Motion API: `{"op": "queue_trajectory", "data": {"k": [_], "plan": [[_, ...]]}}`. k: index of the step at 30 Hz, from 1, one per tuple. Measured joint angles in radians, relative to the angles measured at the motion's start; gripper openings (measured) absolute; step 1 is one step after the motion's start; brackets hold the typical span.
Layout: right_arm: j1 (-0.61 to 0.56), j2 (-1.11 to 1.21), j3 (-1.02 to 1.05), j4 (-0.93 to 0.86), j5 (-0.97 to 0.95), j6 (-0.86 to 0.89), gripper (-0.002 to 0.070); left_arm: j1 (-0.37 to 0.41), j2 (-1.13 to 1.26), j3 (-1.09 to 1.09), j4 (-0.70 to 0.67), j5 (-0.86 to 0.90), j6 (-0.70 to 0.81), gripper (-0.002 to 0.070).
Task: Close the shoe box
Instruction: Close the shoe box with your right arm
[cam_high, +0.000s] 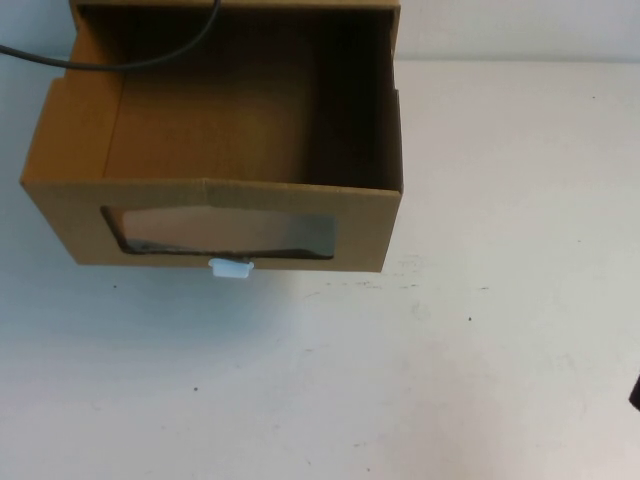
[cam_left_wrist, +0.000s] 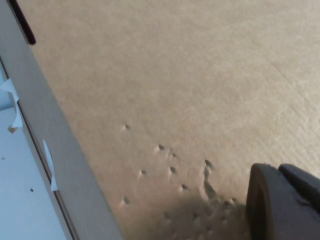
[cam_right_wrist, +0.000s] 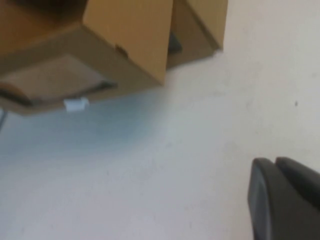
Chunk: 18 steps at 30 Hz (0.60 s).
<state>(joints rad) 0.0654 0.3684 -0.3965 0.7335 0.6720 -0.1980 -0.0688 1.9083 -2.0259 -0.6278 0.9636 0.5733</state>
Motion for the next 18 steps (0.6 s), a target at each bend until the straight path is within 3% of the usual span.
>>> {"op": "queue_trajectory", "data": {"k": [4, 11, 14, 18], "plan": [[0.000, 0.274, -0.202, -0.089, 0.207, -0.059, -0.0011, 0.000, 0.000, 0.000, 0.000, 0.000, -0.001, -0.0002], [0.059, 0.604, -0.488, -0.143, 0.297, -0.122, -0.0011, 0.000, 0.000, 0.000, 0.000, 0.000, -0.002, -0.0002], [0.199, 0.687, -0.587, -0.212, 0.267, -0.071, -0.0011, 0.000, 0.000, 0.000, 0.000, 0.000, -0.002, -0.0002], [0.487, 0.773, -0.687, -0.415, 0.171, 0.115, -0.0011, 0.000, 0.000, 0.000, 0.000, 0.000, -0.002, -0.0002]]}}
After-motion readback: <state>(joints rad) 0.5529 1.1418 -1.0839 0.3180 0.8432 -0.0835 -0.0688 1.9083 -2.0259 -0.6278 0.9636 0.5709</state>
